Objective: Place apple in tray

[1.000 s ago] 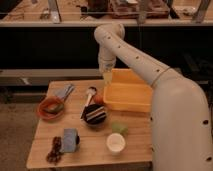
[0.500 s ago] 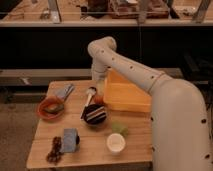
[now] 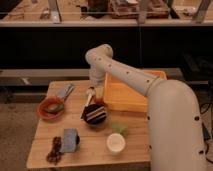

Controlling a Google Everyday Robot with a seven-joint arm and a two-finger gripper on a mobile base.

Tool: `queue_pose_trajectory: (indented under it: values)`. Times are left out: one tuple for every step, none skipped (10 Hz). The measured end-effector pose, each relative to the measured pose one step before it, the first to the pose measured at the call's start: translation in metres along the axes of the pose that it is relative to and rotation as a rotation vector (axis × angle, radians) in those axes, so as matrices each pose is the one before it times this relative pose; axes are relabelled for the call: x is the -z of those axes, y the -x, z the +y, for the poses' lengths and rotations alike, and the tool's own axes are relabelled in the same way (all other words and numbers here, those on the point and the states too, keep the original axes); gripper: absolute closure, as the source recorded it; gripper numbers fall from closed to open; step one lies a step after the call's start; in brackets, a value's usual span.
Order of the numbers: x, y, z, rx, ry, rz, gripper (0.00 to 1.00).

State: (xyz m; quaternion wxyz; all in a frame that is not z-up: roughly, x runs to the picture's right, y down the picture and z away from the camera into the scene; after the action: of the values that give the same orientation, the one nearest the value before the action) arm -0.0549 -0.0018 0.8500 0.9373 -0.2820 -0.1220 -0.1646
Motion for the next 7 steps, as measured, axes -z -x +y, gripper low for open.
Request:
queue_pose_trajectory:
  values:
    - [-0.00350,0.00122,-0.00245,0.01629,-0.00578,0.02917,0.37]
    - [-0.00071,0.00731,-0.00003,0.01677,0.00153,0.00960,0.37]
    - [-0.00115,0.00091,0.00057,0.00821,0.00088,0.01263,0.37]
    - [-0.00088,0.00146,0.00108,0.00678,0.00152,0.00843,0.37]
    - [-0.00169,0.00364,0.00046,0.01200,0.00581,0.01895,0.37]
    - [-0.00231,0.00418,-0.00116,0.00647,0.00903,0.01355,0.37]
    - [-0.00346,0.00217,-0.00074,0.00256,0.01701,0.01646,0.37]
